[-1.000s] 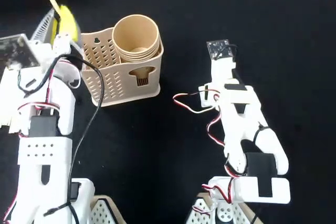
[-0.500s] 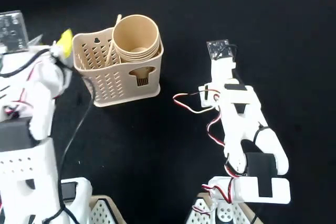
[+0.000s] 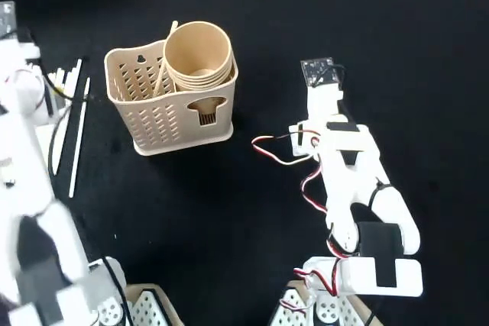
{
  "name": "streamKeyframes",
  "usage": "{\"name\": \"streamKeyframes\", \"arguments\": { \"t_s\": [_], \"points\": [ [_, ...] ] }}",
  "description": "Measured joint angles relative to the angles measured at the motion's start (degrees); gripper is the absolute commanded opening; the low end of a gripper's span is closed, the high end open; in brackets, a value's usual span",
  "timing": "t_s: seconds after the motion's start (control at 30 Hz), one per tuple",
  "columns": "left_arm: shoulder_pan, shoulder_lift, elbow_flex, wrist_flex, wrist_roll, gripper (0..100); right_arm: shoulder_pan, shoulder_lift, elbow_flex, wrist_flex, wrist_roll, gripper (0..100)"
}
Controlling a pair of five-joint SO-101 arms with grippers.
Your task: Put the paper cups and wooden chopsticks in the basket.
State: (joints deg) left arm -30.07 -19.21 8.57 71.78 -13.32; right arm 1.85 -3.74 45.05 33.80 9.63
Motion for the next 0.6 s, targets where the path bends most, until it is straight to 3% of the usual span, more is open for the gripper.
{"name": "streamKeyframes", "arguments": {
  "t_s": [0.33,0.6],
  "points": [
    [0.00,34.20,-20.22,0.00,0.00,20,0.00,0.00,0.00,0.00,0.00,1.3],
    [3.69,50.90,-34.73,0.00,0.00,20,0.00,0.00,0.00,0.00,0.00,1.3]
  ]
}}
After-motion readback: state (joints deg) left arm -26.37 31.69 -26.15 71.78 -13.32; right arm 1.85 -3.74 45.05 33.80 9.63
